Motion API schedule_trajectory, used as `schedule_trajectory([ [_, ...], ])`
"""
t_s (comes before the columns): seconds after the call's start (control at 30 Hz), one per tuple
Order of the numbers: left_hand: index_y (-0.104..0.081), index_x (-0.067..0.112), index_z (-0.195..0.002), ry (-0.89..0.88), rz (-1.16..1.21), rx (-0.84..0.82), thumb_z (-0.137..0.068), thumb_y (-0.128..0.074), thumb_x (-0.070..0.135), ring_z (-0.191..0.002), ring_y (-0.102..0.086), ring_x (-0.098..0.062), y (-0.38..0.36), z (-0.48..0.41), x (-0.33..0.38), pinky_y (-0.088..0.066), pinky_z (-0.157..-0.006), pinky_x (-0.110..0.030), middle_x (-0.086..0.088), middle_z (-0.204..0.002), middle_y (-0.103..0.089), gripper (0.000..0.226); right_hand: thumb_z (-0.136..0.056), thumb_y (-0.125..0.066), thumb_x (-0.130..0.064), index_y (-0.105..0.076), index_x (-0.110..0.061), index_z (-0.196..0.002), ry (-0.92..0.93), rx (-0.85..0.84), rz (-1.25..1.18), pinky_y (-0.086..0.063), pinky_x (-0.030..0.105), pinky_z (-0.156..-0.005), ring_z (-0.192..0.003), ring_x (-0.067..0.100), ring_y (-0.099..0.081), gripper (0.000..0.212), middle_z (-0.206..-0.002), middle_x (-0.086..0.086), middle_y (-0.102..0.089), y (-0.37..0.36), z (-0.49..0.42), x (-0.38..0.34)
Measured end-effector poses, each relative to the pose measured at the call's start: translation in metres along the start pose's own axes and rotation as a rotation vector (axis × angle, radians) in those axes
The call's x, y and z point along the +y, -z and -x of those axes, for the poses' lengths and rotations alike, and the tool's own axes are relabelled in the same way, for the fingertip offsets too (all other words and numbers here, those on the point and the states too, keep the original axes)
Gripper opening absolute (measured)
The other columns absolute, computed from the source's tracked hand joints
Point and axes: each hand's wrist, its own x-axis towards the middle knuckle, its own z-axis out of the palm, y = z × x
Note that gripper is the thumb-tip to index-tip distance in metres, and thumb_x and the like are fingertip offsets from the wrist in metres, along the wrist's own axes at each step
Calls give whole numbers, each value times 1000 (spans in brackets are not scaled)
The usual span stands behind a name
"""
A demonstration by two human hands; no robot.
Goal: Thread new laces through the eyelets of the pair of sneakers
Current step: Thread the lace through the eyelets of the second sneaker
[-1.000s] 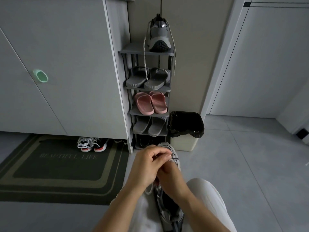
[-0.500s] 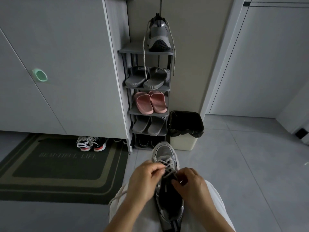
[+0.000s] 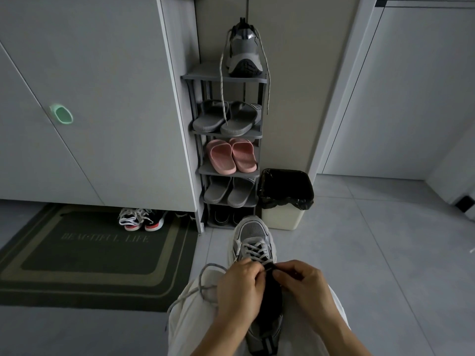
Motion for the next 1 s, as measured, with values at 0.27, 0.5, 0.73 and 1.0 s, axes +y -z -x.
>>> schedule_trajectory([
  [0.27,-54,22,-53,-130,-203,-53,-62,-61,27,-46,-51,-3,3,-10,1,-2,-44,-5,12,-54,-53,12,-75,-70,-5,-72,-22,-78,59,22,159,-49,15,-67,-71,2,-66,18,-74,-8,-73,0,2,2],
  [0.5,-54,23,-55,-133,-148,-35,-63,-61,22,-44,-51,-5,-4,-11,2,-13,-40,-9,11,-55,-53,11,-81,-66,-12,-68,-20,-81,126,5,233,-46,9,-63,-69,-2,-63,8,-74,-6,-71,-2,4,-2],
  [0.73,-61,21,-97,-95,211,-53,-74,-59,44,-86,-53,-4,9,-13,-14,-40,-75,-12,12,-92,-52,32,-90,-47,2,-55,0,-76,-9,48,-186,-47,18,-47,-52,8,-61,17,-68,8,-63,8,-10,-9],
  [1.0,-50,21,-84,329,413,50,-92,-48,19,-78,-59,-16,28,-15,-68,-45,-71,-25,5,-81,-59,8,-47,-45,-86,-70,-27,-70,-53,527,-253,-46,4,-68,-70,-7,-61,67,-67,-30,-66,117,-20,-28],
])
